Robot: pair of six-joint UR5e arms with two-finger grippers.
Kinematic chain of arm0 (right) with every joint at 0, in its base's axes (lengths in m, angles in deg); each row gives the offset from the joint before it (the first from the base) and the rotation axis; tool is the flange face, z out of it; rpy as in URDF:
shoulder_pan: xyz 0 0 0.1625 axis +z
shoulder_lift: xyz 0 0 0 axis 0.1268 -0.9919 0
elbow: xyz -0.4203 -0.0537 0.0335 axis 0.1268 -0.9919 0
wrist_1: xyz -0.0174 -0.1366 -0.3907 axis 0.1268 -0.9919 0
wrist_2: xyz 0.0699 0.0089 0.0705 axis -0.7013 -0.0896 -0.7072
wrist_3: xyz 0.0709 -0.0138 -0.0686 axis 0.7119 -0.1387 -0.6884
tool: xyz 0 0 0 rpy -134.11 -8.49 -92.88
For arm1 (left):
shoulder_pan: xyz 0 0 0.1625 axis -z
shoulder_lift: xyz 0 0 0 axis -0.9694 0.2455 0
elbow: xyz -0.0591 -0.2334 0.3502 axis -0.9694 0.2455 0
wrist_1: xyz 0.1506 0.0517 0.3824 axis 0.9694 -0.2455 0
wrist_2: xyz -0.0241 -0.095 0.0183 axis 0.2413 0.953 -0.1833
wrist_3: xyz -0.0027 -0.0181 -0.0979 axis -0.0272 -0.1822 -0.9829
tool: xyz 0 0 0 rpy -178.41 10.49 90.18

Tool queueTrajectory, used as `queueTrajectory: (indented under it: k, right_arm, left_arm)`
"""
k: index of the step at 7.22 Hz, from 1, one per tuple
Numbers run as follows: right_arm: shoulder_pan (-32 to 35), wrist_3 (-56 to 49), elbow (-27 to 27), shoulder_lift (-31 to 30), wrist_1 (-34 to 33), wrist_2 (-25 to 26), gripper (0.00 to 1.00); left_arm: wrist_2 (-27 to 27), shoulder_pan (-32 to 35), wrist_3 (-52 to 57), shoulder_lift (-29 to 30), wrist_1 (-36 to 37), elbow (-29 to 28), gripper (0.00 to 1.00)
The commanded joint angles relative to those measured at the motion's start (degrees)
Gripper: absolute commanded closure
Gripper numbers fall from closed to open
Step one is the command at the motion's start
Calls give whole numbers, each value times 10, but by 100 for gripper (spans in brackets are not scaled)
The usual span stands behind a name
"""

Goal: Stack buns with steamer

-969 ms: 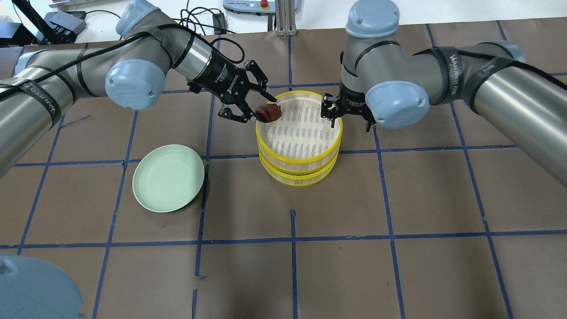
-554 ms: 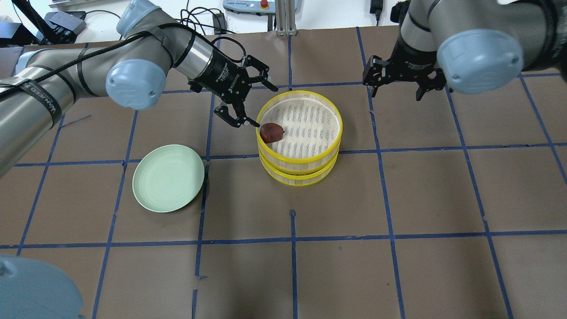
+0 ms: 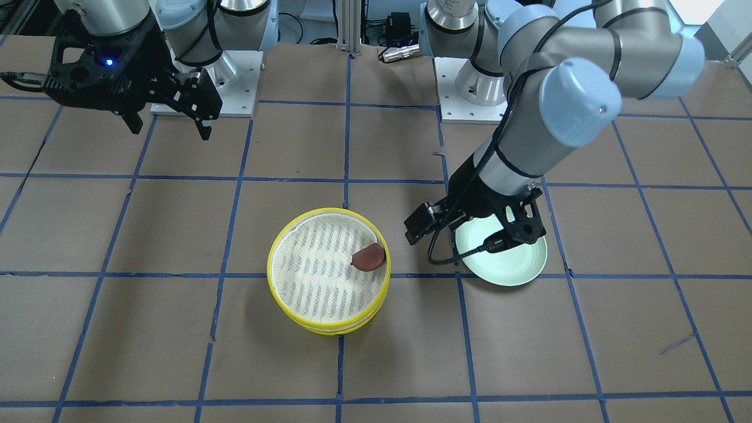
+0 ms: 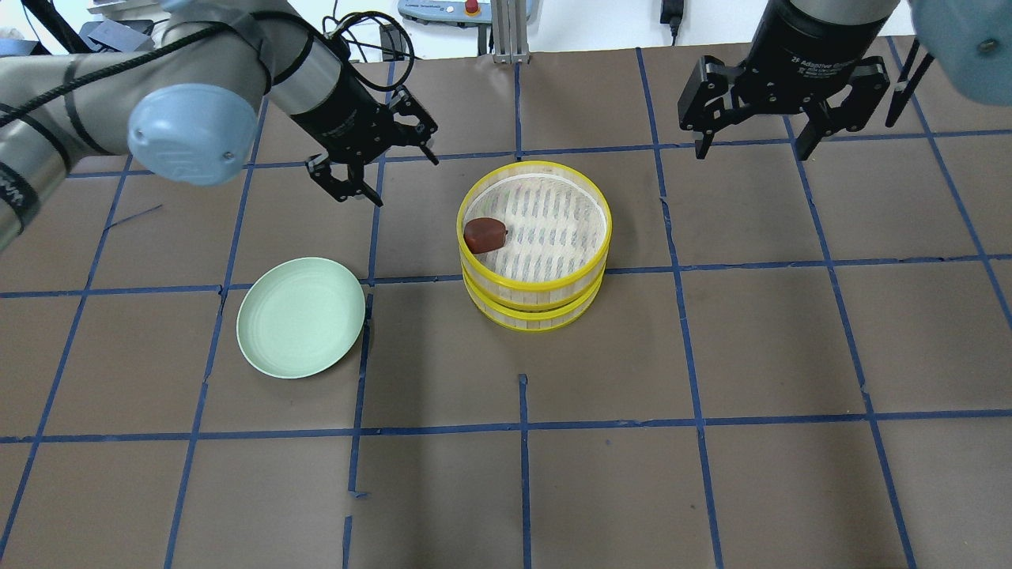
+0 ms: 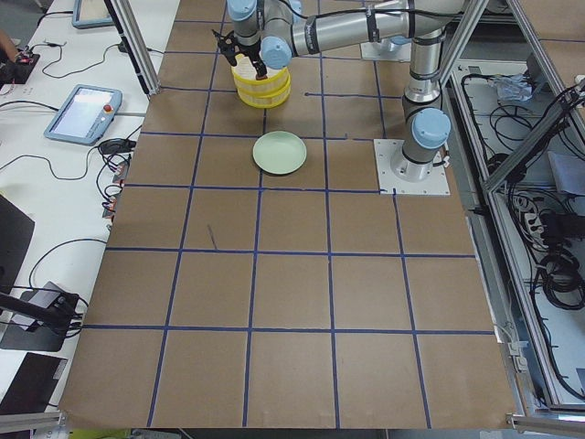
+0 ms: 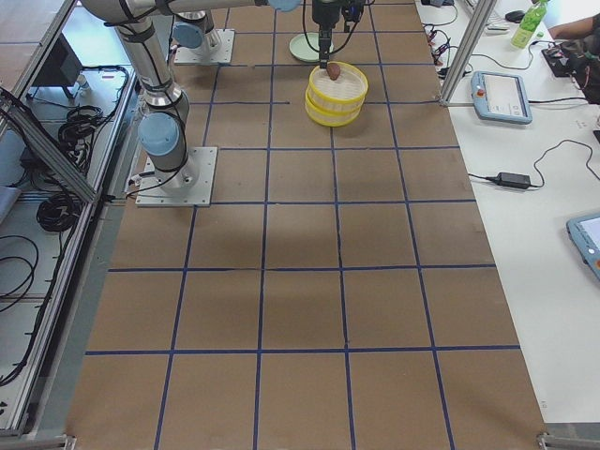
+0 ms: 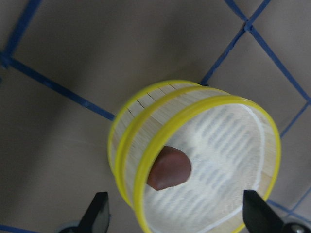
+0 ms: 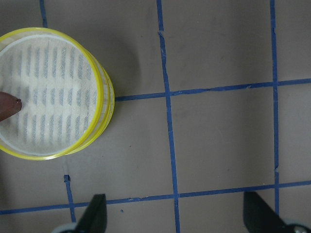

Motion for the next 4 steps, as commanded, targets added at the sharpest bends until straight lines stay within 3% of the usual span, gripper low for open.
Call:
queueTrajectory:
  k: [1,2,3,4]
  right_arm:
    - [4,-2,4,-8,13,-3,0]
    - [4,-3,2,-11,13,-4,0]
    - [4,-3,3,-11,14,-5,0]
    - [3,-3,2,-9,14,-1,0]
  left_arm:
    - [-121,-3,200,-51,-144,-67,6]
    - [-120,12,202,-56,-176,-108,0]
    - [-119,22,202,-62,-188,-120,0]
    - [-123,19,215,-77,-199,-101,0]
